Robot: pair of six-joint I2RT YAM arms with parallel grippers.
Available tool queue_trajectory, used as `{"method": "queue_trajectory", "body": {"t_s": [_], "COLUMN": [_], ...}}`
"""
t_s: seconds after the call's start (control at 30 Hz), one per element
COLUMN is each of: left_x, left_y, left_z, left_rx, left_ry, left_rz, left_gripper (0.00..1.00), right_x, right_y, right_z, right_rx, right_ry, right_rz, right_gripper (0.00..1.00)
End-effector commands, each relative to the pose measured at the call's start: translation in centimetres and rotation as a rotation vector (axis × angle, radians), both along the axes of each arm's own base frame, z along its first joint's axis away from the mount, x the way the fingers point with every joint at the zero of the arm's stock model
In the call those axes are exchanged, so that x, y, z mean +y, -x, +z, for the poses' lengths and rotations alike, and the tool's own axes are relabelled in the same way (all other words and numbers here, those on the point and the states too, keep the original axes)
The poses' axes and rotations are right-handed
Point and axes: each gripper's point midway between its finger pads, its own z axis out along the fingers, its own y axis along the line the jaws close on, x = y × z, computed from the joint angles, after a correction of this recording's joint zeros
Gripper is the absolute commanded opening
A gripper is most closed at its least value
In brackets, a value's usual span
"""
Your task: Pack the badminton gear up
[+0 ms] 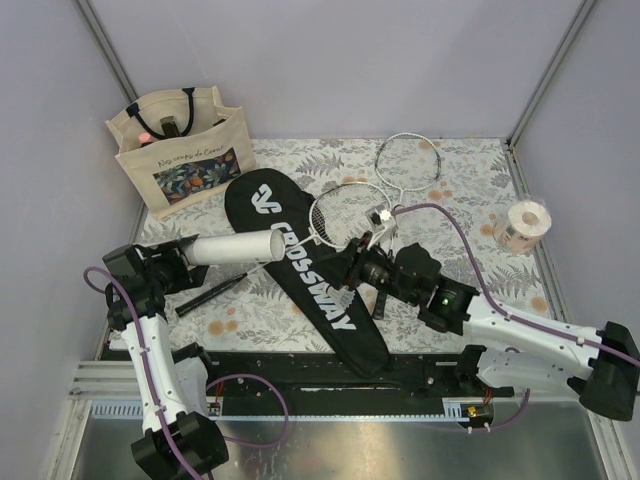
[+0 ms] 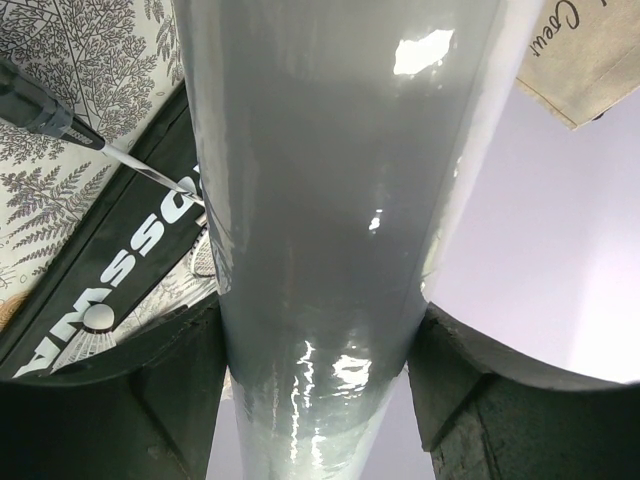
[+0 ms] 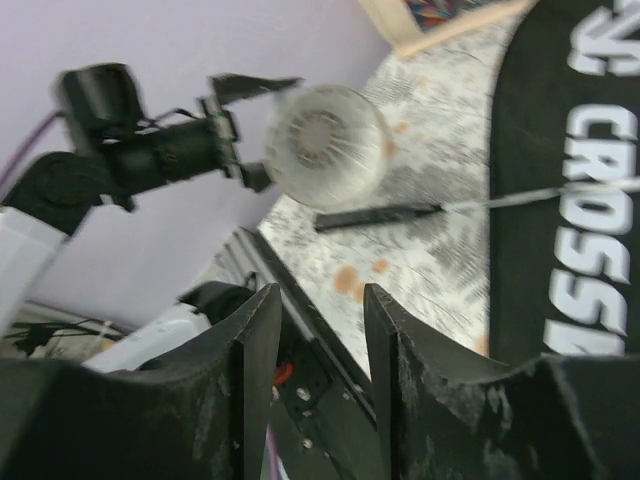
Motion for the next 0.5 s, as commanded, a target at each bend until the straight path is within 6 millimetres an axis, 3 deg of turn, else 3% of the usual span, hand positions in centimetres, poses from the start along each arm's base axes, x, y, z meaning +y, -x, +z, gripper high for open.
{"method": "queue_trajectory", "body": {"t_s": [0.0,0.2,0.47], "left_x": [0.1,0.1,-0.1], "left_y": [-0.5,-0.4,-0.4], "left_z": [1.7,2.0,1.8], "left_rx": [-0.069,-0.080,-0.076], "left_ry": [-0.038,-0.041,-0.030], "left_rz": [-0.017,-0.012,-0.019], "left_gripper": [0.52,0.52,0.52], "right_x": [-4.1,-7.9,-7.2], "right_y": [-0.9,-2.2,-2.4], "right_z": [-6.1,-13.9,-18.9], "right_rx": [0.089,0.212,0.447], "right_ry": [0.143,0.258,0.085], "right_rz": [-0.175,-0.338,-0.413], "right_gripper": [0.48,0.49,0.51]}}
